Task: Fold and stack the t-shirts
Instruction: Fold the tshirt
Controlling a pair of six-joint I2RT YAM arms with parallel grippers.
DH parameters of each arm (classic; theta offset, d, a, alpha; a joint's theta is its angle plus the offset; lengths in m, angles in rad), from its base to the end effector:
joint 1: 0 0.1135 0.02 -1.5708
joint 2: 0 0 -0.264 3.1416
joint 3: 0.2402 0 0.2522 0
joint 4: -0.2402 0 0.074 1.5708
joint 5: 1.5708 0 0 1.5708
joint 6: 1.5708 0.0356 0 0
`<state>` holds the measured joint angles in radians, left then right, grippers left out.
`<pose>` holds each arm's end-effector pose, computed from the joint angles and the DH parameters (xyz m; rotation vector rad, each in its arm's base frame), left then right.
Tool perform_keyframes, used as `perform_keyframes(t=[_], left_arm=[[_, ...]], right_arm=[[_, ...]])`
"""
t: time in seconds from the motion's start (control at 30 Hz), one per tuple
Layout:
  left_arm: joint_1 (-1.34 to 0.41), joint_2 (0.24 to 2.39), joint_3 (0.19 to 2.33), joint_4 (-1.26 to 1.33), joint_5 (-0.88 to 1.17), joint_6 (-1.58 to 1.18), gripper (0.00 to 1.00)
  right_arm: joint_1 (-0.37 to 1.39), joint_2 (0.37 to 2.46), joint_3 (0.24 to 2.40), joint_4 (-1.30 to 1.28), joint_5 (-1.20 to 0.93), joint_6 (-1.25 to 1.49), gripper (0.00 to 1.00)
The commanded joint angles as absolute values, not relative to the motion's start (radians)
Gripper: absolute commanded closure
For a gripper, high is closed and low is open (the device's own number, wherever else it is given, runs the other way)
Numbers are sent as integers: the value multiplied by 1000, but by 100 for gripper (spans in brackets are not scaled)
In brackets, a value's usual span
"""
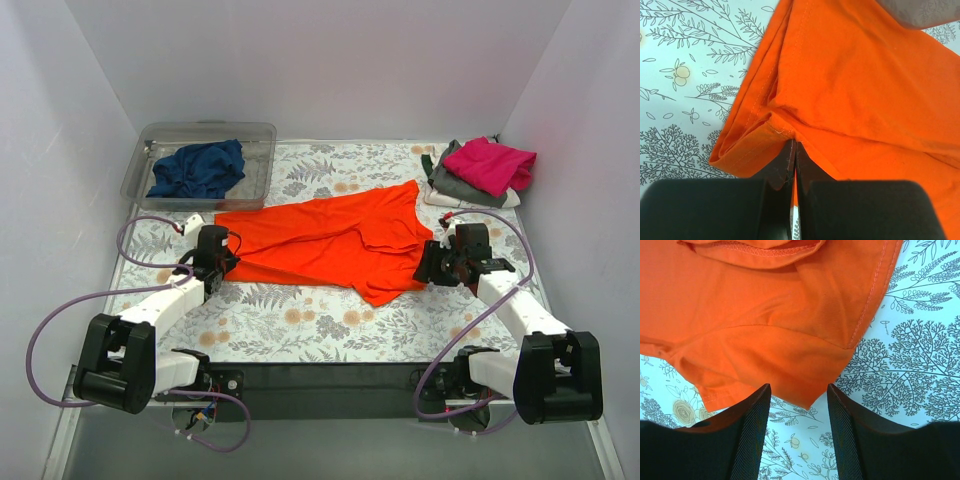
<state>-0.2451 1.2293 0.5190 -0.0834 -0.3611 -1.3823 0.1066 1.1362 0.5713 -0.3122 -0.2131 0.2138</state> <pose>0.2278 -0.0440 0.1715 -1.4003 1.8683 -0.4009 0.2154 0.0306 0.1888 0.0369 2.4621 0.4017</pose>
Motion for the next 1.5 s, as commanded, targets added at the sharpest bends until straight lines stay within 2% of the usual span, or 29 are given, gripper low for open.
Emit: perform_keyframes(t=[0.0, 0.5, 0.63, 0.93, 1.47], left_arm=[[-236, 1218, 525, -72, -374, -1362, 100], [-235, 1224, 518, -71, -379, -1358, 100], [-233, 1227, 518, -69, -383, -1356, 100], [-230, 1235, 520, -72, -391, -1355, 100], [-232, 1242, 517, -77, -397, -1350, 100]], right_arm=[[121, 1143, 563, -308, -224, 227, 56], [167, 1166, 531, -293, -149, 250, 58], [172, 1190, 523, -256, -161, 250, 67], [183, 1221, 546, -192, -169, 249, 99], [216, 1452, 842, -216, -150, 230, 99]])
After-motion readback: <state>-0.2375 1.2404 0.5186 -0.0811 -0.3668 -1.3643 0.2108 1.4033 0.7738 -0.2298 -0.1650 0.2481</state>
